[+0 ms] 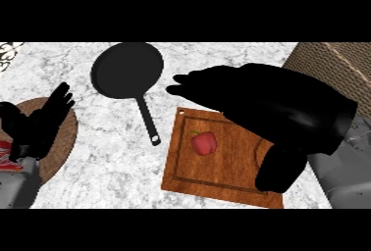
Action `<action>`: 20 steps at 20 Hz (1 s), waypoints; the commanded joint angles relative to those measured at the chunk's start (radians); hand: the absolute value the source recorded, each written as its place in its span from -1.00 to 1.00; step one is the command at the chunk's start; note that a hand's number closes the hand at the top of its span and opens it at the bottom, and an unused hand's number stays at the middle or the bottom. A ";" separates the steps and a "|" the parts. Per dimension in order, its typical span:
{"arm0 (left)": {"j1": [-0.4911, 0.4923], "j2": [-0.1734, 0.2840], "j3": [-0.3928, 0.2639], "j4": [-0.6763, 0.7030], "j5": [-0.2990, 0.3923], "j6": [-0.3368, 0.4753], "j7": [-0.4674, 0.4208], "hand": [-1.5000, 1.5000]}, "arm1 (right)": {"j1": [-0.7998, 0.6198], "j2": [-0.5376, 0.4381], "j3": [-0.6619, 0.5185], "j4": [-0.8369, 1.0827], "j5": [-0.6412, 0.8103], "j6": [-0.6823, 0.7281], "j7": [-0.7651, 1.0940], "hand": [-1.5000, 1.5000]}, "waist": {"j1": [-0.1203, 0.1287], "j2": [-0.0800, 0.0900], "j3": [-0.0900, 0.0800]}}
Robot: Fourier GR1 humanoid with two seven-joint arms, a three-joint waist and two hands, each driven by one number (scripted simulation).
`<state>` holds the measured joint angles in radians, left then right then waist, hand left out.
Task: Pick the bell pepper from the cutting board and place it in the basket
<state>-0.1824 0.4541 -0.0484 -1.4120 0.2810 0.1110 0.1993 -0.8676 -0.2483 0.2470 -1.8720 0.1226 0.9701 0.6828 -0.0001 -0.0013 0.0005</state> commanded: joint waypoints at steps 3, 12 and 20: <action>0.030 -0.023 0.009 -0.023 -0.019 -0.014 -0.001 0.00 | 0.217 -0.036 0.041 -0.087 0.208 -0.069 -0.254 -1.00 | 0.008 0.003 0.001; -0.042 -0.046 0.020 0.018 -0.052 -0.007 0.024 0.00 | 0.315 0.071 0.189 0.239 0.495 -0.448 -0.599 -1.00 | 0.012 0.006 0.000; -0.065 -0.048 0.076 0.094 -0.080 -0.063 -0.022 0.00 | 0.300 0.145 0.270 0.407 0.671 -0.478 -0.592 -1.00 | 0.004 0.002 -0.001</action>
<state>-0.2247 0.4052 0.0096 -1.3475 0.2187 0.0631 0.1848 -0.5698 -0.1493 0.4752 -1.5446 0.7137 0.5270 0.0910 0.0056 0.0018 0.0001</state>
